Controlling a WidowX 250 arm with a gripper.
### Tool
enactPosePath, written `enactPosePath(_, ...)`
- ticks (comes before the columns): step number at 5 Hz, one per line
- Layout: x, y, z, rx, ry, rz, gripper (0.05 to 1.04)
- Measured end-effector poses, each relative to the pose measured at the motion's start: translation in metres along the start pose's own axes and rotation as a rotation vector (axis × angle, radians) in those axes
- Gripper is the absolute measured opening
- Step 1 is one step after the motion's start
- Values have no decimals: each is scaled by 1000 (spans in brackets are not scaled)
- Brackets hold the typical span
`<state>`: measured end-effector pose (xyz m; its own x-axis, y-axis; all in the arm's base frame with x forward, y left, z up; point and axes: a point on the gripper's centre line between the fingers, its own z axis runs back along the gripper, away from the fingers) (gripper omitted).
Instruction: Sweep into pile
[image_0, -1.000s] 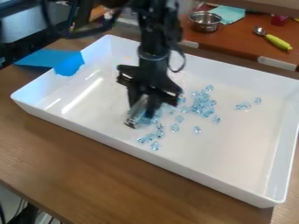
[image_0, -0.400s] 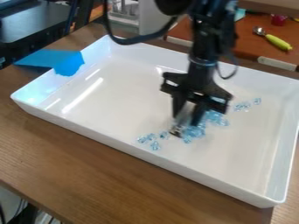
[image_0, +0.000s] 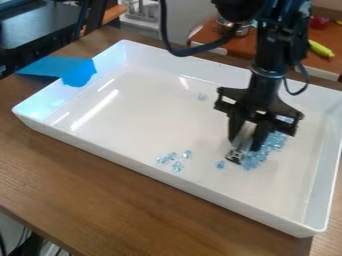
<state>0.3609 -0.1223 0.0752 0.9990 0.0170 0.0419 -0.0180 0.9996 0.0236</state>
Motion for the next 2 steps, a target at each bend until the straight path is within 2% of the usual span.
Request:
enactPosePath(1, -1, -7, 3, -17, 36, 2, 379)
enactPosePath(2, -6, 0, 6, -39, 92, -8, 379)
